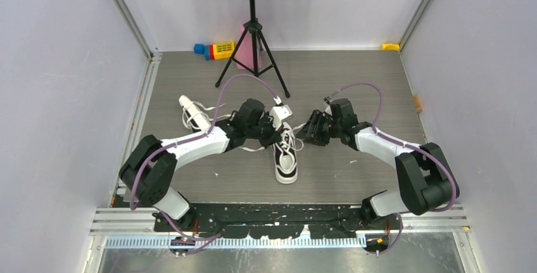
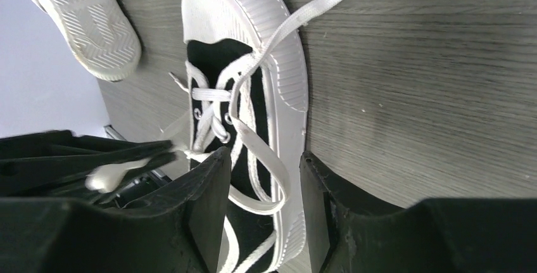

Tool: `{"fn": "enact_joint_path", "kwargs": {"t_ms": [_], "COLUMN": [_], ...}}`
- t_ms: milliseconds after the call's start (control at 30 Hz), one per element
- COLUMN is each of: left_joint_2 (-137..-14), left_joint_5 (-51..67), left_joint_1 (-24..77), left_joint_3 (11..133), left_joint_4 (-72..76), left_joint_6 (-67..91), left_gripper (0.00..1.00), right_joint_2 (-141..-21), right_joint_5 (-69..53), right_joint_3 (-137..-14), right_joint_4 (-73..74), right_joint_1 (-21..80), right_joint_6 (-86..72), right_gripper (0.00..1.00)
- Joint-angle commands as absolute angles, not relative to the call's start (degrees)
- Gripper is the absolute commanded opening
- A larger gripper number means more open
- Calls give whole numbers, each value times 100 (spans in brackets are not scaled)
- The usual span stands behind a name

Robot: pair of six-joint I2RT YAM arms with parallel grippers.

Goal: Tie the shoes

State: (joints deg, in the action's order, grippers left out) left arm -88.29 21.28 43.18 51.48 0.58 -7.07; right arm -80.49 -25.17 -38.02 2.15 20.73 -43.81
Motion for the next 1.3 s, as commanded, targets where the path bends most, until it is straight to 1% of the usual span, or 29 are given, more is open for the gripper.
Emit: {"fn": "enact_joint_path", "kwargs": {"t_ms": [0, 100, 233, 267, 300, 333, 467, 500, 700, 800, 933, 1067, 1167, 1267], "left_joint_2": [-8714, -8718, -8750, -8760, -8762, -8763, -8793, -8797, -8747, -8711, -8745, -8827, -8846, -8872], "left_joint_5": [2268, 2268, 2276, 2276, 2276, 2276, 2113, 2083, 1882, 1860, 1933, 1913, 1725, 1388], "left_joint_1": [4351, 4351, 4351, 4351, 4351, 4351, 4351, 4351, 4351, 4351, 4351, 4353, 4357, 4359], "left_joint_3": [5234, 5139, 5166, 5175, 5183, 5185, 5286, 5312, 5302, 5259, 5357, 5526, 5567, 5657], "left_joint_4": [282, 273, 228, 214, 205, 196, 23, -182, -444, -467, -447, -572, -651, -922], "left_joint_6": [-755, -749, -754, -749, -760, -764, -777, -764, -646, -670, -730, -810, -799, -604], "left_gripper": [0, 0, 0, 12, 1, 0, 0, 0, 0, 0, 0, 0, 0, 0], "right_joint_2": [-8177, -8273, -8416, -8427, -8429, -8418, -8310, -8277, -8069, -8077, -8316, -8374, -8345, -8241], "right_joint_5": [-2475, -2487, -2498, -2503, -2505, -2511, -2549, -2530, -2081, -2326, -2964, -3063, -2819, -2235], "right_joint_3": [-4090, -4119, -4218, -4226, -4242, -4250, -4371, -4399, -4349, -4229, -4217, -4236, -4342, -4484], "right_joint_4": [533, 577, 603, 577, 545, 513, 419, 372, 254, -204, -862, -1291, -1139, -248], "right_joint_1": [2150, 2190, 2283, 2293, 2294, 2294, 2294, 2294, 2221, 2204, 2206, 2206, 2166, 2046], "right_joint_6": [-3792, -3684, -3635, -3657, -3701, -3728, -3847, -3899, -4211, -4356, -4607, -4803, -4803, -4641], "right_gripper": [49, 46, 38, 33, 27, 21, 3, 0, 0, 0, 0, 0, 0, 0]}}
